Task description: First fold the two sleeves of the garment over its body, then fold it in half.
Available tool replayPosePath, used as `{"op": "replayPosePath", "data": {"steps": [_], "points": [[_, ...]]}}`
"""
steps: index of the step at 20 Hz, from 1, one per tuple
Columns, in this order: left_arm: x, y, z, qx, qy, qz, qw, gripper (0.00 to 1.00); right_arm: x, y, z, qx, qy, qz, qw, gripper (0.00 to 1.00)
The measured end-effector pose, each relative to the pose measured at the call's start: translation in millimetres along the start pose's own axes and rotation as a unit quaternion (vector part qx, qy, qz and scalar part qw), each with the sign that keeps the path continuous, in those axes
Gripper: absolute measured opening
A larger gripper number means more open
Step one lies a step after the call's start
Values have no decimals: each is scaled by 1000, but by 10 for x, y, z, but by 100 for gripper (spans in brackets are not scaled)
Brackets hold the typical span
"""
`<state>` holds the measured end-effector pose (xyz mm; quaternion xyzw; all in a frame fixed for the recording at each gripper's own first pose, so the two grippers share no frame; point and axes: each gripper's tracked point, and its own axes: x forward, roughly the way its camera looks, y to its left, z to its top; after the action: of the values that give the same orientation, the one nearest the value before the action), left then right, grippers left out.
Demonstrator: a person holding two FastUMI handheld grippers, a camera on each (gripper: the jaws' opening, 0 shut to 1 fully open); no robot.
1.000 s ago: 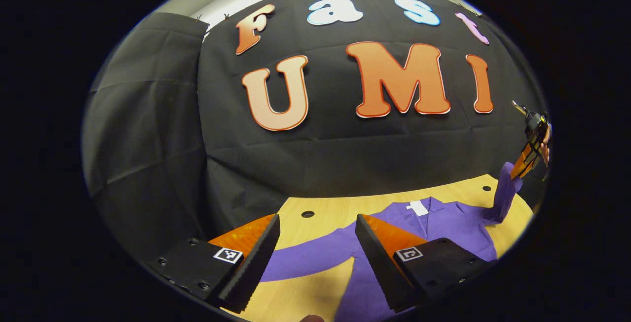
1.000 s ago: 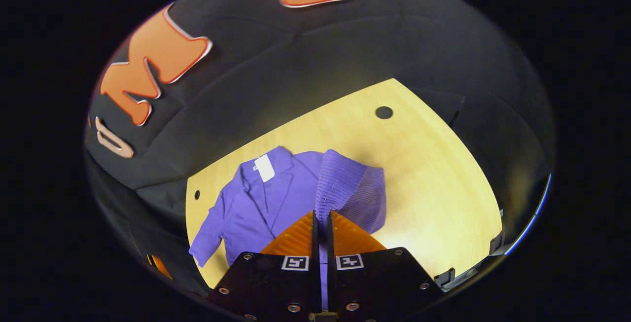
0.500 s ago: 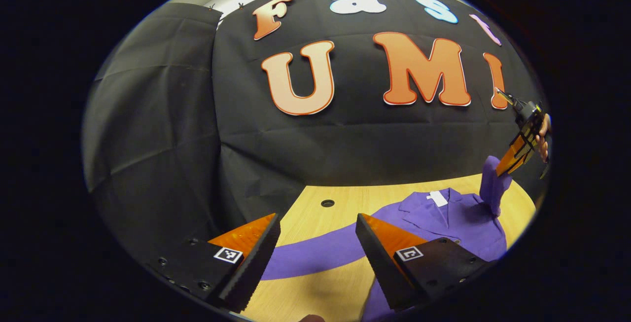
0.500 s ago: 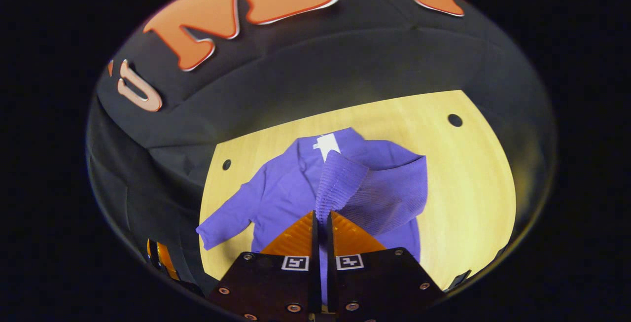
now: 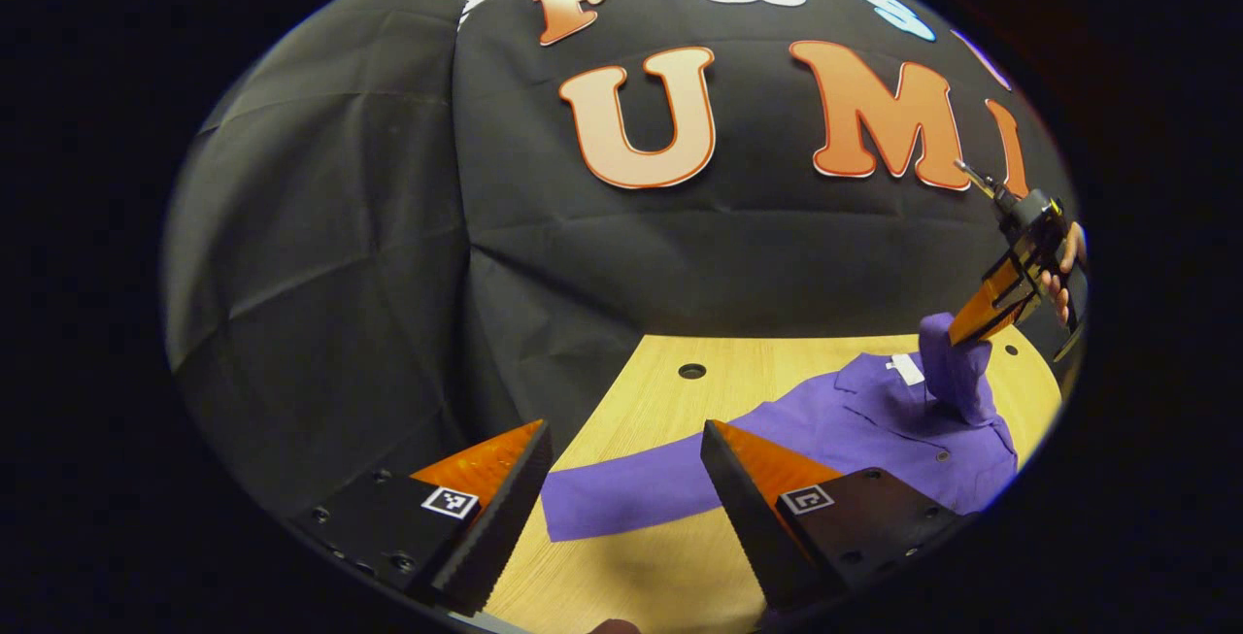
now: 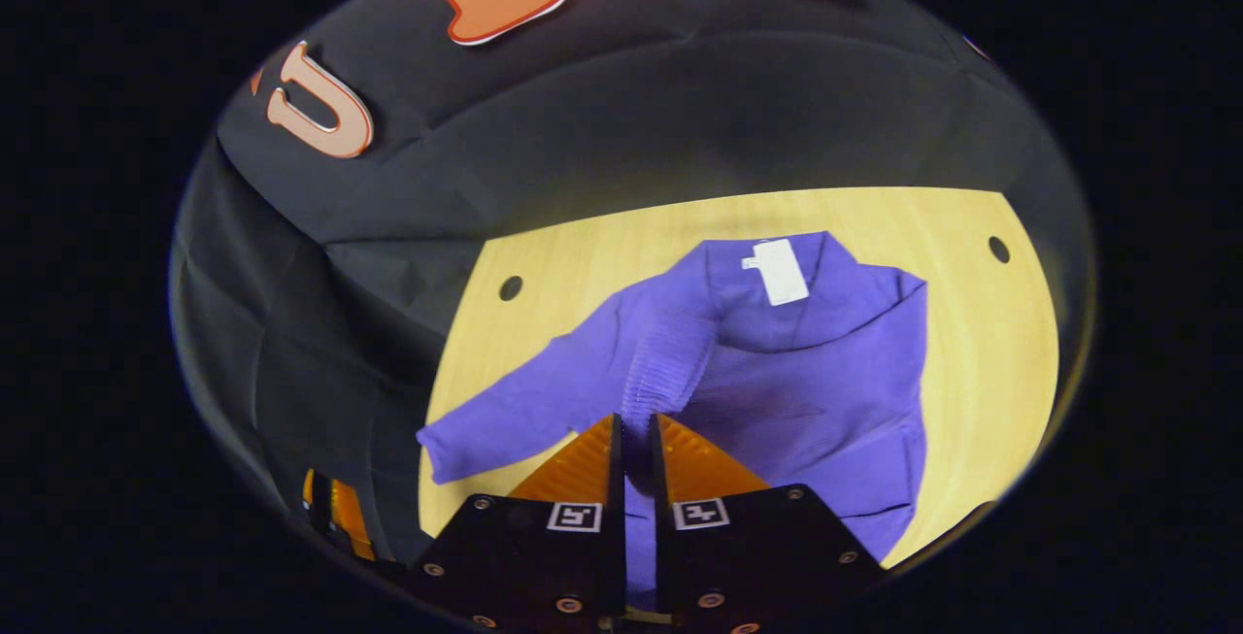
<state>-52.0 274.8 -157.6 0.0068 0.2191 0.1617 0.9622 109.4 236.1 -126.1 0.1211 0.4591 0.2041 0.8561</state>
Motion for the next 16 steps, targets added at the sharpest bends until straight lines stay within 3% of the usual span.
{"op": "replayPosePath", "data": {"steps": [2, 3, 4, 5, 9, 13, 16], "points": [[141, 44, -70, -3, 18, -3, 1000, 97, -69, 89, 120, -4, -30, 18, 999, 30], [220, 52, -110, -3, 32, -5, 999, 97, -160, 84, 161, -10, -46, 23, 999, 46], [301, 51, -163, -7, 45, -8, 999, 97, -240, 44, 215, -16, -63, 20, 998, 51], [387, 48, -214, -15, 61, -11, 998, 97, -360, -14, 277, -25, -83, 15, 996, 63], [686, 136, -434, -79, 153, -24, 985, 97, -880, -373, 517, -60, -171, -41, 982, 89], [1011, 307, -810, -109, 261, -19, 959, 98, -1424, -717, 607, -93, -247, -98, 959, 95], [1203, 283, -1120, -131, 335, -21, 933, 98, -1757, -869, 589, -103, -284, -125, 945, 95]]}}
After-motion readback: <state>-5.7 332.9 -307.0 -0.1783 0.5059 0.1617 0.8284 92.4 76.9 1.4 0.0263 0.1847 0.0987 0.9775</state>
